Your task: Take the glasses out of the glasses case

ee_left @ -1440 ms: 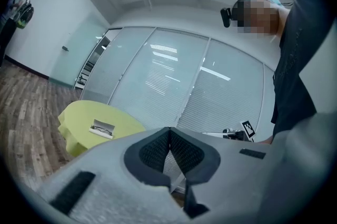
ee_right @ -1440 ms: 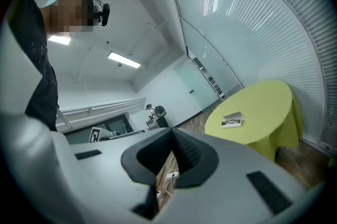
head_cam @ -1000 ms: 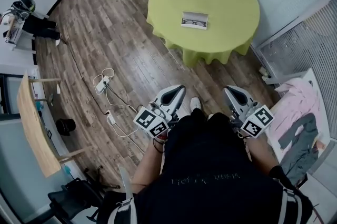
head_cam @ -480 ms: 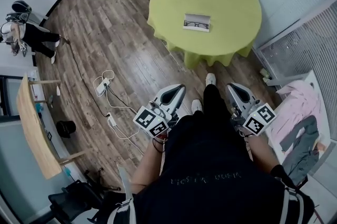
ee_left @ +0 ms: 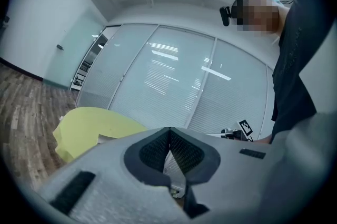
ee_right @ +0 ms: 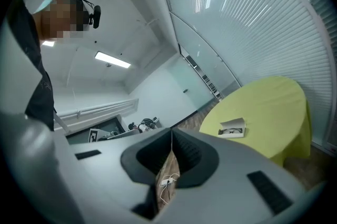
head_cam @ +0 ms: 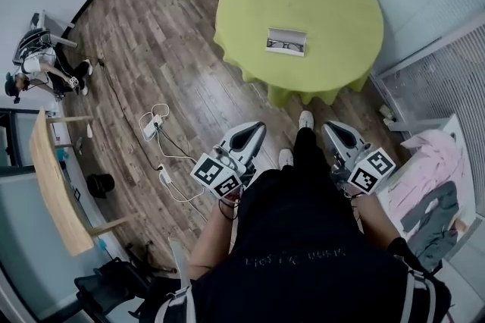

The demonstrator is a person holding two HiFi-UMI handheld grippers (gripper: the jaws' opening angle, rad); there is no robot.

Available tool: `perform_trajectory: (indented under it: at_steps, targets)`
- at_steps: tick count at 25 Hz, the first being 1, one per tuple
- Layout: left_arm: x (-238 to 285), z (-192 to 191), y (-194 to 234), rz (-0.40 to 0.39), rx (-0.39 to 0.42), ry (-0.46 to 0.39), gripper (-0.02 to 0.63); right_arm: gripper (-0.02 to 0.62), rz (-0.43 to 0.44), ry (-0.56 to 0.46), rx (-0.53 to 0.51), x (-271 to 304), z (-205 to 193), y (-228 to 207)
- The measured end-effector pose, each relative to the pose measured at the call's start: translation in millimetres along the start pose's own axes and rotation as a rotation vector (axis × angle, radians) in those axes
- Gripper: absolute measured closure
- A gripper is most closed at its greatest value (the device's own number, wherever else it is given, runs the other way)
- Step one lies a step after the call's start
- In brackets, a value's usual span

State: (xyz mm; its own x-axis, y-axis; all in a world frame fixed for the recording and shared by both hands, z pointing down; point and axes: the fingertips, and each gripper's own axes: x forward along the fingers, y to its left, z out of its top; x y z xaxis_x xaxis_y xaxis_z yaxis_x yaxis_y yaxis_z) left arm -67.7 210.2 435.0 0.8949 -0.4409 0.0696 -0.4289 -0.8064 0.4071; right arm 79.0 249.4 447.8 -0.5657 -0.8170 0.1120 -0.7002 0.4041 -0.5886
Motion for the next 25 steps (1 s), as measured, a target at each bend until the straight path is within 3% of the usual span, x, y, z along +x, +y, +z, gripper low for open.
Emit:
perform_trajectory:
  at_steps: [16, 25]
  targets:
    - [124.8, 47.0, 62.9, 0.041, 0.021, 0.024, 0.594, 0.566, 0.065, 0.078, 0.015, 71.0, 65.1, -105.8]
    - [144.9, 62.0, 77.2, 0.121, 0.006, -0.011, 0.594, 0.566, 0.119, 0.111, 0.056, 100.4, 88.1, -136.7]
